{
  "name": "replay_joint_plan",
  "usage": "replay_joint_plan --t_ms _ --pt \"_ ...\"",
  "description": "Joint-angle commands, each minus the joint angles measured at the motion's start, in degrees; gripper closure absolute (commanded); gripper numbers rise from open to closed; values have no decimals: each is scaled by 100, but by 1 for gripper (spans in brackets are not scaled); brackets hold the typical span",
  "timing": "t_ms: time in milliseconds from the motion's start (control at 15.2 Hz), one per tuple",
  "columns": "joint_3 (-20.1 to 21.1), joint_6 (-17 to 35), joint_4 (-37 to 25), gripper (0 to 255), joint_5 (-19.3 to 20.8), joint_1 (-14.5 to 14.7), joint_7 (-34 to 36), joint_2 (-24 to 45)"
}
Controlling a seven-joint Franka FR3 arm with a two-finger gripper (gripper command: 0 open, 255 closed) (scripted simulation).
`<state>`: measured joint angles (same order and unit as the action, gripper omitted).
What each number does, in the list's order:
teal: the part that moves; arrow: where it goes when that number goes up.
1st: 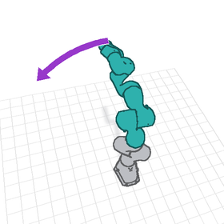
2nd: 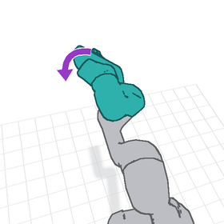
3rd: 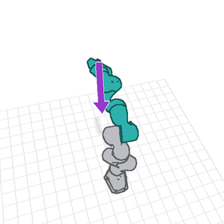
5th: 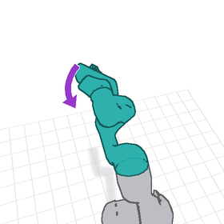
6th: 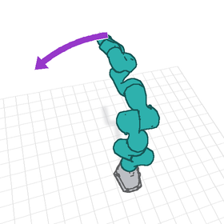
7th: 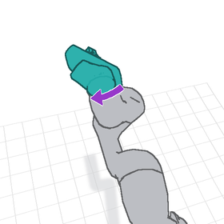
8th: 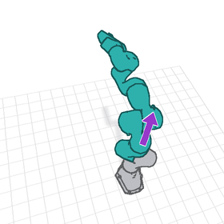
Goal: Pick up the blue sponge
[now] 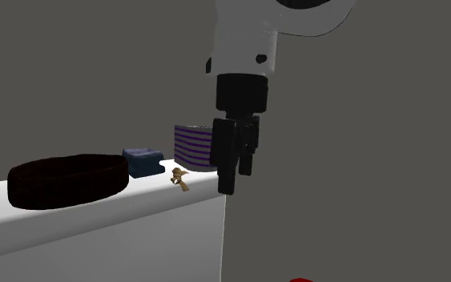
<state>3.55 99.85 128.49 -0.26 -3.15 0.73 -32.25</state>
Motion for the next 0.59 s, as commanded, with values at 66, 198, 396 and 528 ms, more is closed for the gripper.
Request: replay_joint_plan --t_ms 66,198,396,528 --pt "-31 46 -673 0 8 -82 85 685" --pt "-55 59 -1117 0 9 -128 140 1118" --pt "-95 25 -1835 0 7 -192 219 1765" --pt "-124 -33 -2354 0 2 -230 269 2201"
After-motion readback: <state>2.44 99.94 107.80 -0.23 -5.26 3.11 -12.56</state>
